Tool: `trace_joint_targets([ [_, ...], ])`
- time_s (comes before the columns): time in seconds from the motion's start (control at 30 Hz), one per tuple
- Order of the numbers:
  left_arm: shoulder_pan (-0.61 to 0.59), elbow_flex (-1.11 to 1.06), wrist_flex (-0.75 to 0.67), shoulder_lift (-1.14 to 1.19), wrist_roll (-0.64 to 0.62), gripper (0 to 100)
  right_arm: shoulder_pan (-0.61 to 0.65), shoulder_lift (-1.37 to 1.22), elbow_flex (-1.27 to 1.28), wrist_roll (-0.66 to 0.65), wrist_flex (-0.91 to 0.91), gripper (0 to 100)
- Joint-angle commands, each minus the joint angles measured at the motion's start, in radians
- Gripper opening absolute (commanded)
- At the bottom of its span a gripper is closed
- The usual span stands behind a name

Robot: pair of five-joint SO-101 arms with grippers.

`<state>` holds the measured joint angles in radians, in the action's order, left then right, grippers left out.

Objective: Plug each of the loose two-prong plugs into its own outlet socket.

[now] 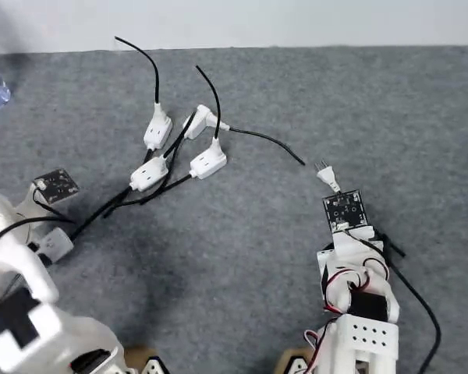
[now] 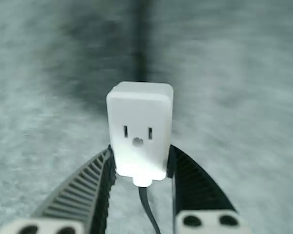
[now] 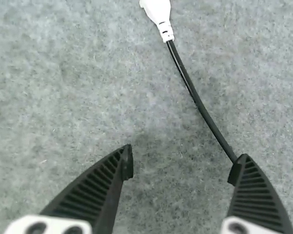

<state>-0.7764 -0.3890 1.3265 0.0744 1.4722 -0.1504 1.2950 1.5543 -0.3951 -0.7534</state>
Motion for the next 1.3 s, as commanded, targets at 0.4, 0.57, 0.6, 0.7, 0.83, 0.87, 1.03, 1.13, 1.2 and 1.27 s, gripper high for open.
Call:
trace_joint_targets([
  [0.4,0.807,-0.213,0.112,-0.557,-0.334,1,0.001,0.007,-0.012,-0.009,0.025,30.2],
  [0.57,1.043,-0.435,-0.229,-0.563,-0.577,1,-0.001,0.007,-0.012,-0.009,0.025,30.2],
  [0.6,1.076,-0.472,-0.287,-0.563,-0.605,1,-0.001,0.007,-0.012,-0.009,0.027,30.2],
  [0.7,1.146,-0.55,-0.399,-0.562,-0.655,1,-0.002,0.007,-0.014,-0.009,0.027,30.2],
  [0.83,1.217,-0.605,-0.408,-0.562,-0.666,1,-0.019,0.007,-0.018,-0.009,0.027,30.2],
  [0.87,1.231,-0.624,-0.411,-0.562,-0.666,1,-0.031,0.007,-0.02,-0.009,0.028,30.2],
  [1.03,1.269,-0.705,-0.474,-0.545,-0.666,1,-0.051,0.007,-0.018,-0.009,0.047,30.2],
  [1.13,1.264,-0.679,-0.468,-0.5,-0.666,1,-0.051,0.007,-0.018,-0.009,0.047,30.2],
  [1.2,1.266,-0.654,-0.442,-0.473,-0.666,2,-0.051,0.007,-0.018,-0.009,0.047,30.2],
  [1.27,1.263,-0.645,-0.425,-0.456,-0.666,4,-0.051,0.007,-0.018,-0.009,0.047,30.2],
])
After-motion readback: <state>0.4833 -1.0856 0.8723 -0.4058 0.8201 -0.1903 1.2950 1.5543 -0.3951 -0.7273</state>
